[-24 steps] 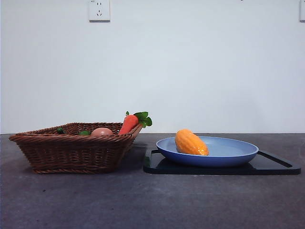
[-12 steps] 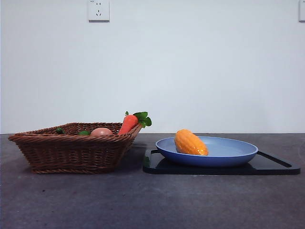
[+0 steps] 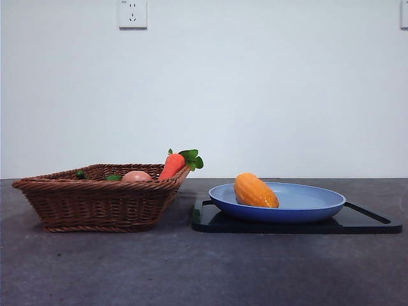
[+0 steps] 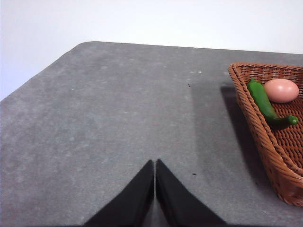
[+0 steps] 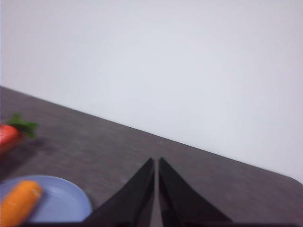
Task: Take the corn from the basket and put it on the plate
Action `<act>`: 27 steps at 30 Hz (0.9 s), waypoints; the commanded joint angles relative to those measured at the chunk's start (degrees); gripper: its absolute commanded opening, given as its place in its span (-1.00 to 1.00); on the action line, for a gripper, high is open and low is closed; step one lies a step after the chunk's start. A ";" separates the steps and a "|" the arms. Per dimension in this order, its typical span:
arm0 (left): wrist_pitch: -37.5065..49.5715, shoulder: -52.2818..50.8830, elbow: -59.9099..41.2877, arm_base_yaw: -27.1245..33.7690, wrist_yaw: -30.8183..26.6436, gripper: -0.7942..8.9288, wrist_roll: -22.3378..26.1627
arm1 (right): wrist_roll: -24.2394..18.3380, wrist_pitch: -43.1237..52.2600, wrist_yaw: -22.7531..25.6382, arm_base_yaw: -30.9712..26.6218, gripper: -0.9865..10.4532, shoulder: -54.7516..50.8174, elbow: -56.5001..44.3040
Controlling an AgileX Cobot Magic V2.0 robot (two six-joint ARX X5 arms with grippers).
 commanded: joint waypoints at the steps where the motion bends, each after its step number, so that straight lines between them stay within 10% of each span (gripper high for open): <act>1: -0.79 -0.07 -1.25 0.22 0.09 -0.82 -0.20 | 1.31 1.81 2.56 -0.44 -0.82 -5.22 -5.64; 15: -0.79 -0.07 -1.25 0.22 0.09 -0.82 -0.20 | 8.11 10.97 4.00 -0.37 -0.82 -22.40 -29.07; 27: -0.76 -0.07 -1.25 0.22 0.09 -0.82 -0.20 | 8.09 2.45 6.49 -0.35 -0.82 -25.55 -29.97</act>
